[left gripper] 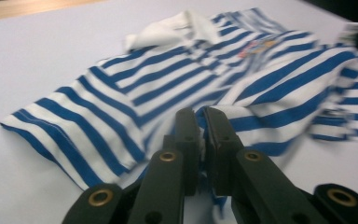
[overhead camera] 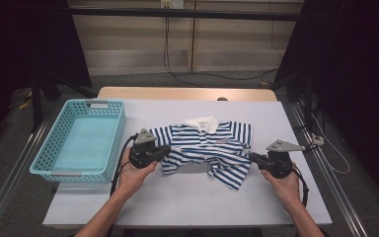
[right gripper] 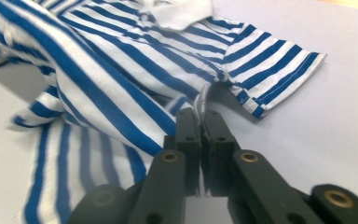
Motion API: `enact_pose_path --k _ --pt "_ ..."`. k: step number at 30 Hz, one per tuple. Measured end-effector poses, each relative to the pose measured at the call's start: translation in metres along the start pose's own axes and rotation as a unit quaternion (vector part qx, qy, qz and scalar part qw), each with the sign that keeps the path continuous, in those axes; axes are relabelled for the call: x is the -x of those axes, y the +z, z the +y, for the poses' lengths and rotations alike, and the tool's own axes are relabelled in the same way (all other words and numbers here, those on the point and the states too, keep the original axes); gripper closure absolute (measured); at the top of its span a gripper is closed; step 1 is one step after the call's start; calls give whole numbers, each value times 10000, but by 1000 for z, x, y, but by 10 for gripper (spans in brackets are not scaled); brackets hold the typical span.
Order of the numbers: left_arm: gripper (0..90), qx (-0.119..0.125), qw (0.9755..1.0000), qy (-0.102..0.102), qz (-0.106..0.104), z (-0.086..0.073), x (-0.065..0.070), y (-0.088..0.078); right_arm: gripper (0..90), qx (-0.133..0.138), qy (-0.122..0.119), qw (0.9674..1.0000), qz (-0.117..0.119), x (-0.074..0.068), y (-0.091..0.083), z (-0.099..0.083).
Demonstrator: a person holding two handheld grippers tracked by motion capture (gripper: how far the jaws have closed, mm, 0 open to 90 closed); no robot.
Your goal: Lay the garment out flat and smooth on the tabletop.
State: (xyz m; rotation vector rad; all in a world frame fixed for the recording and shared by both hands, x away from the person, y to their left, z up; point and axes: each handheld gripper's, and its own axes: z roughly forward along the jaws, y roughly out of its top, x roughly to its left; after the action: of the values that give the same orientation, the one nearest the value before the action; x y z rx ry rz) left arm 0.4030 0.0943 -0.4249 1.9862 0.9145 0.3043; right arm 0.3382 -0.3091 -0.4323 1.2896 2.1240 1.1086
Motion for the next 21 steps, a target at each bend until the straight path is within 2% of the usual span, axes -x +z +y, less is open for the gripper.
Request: enact_pose_path --k 1,3,4,7,8,9,10,12,15,16,17,18,19,21 --pt "848 -190 9998 104 46 0 -6 4 842 -31 -61 10000 20 1 4 1" --pt "828 -290 9995 93 105 -4 -11 12 766 -90 -140 9999 -14 0 10 2" --pt "796 -403 9988 181 192 -6 -12 15 729 -138 -172 9997 -38 -1 13 2" --pt "624 -342 9986 140 383 -8 -12 16 623 -189 -230 9996 21 -3 14 2" --pt "616 -305 9986 163 395 -7 -11 13 605 -155 -215 9996 21 -3 13 2" --pt "572 -319 9985 183 414 -6 -11 10 587 -51 -192 9998 40 -3 9 3" --pt "530 -234 9987 183 412 -6 -8 7 568 11 -145 9999 41 -4 6 3" --pt "525 -111 9988 293 378 -4 0 -4 559 183 -98 9998 34 -8 -3 6" --pt "571 192 9990 369 192 -4 17 -19 549 365 -133 9992 101 -15 -13 7" --pt "598 225 9989 409 92 -4 23 -23 553 416 -164 9989 135 -19 -16 7" --pt "622 207 9985 514 5 -4 28 -26 576 434 -208 9987 156 -23 -17 7" --pt "658 181 9976 633 -221 -5 34 -27 603 433 -236 9985 234 -26 -17 7" --pt "686 121 9973 633 -352 -5 39 -26 620 437 -269 9980 373 -31 -15 7" --pt "733 -100 9941 869 -646 -8 47 -18 669 362 -327 9975 512 -39 -12 6"
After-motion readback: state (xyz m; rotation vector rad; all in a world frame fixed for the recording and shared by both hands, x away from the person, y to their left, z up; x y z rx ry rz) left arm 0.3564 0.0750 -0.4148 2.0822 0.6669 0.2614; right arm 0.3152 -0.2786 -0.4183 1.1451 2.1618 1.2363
